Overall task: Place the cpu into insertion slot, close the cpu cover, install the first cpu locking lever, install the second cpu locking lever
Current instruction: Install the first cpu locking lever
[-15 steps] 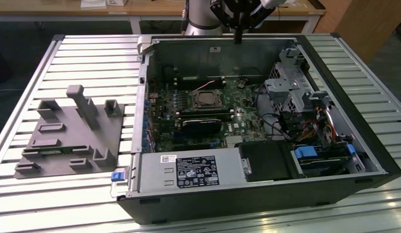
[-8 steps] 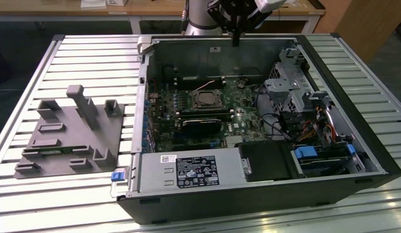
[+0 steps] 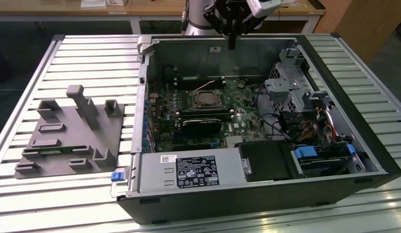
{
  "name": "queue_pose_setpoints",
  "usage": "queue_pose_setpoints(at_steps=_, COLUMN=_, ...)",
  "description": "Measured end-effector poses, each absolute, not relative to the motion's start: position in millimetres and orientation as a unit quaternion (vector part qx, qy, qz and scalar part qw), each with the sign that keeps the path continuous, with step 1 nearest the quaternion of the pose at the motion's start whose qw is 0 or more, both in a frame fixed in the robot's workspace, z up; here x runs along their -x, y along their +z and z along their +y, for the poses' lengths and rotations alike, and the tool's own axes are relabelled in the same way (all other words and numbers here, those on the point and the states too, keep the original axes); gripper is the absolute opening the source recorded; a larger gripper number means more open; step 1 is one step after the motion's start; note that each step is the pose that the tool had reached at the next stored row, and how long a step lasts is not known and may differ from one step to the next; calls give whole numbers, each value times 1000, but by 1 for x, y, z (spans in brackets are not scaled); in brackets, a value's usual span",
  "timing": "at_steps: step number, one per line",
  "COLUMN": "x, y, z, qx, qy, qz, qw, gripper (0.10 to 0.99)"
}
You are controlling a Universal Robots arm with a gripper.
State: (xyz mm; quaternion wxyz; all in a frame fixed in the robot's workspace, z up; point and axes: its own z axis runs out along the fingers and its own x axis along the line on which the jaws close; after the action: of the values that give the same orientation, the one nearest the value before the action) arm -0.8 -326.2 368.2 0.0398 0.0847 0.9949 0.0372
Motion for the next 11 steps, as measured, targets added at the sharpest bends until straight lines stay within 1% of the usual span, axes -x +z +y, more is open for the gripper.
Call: queue_pose_setpoints(at_steps=11, x=10, y=352, z=-326, qx=-85, qy=39, qz=995, qw=40, gripper=106)
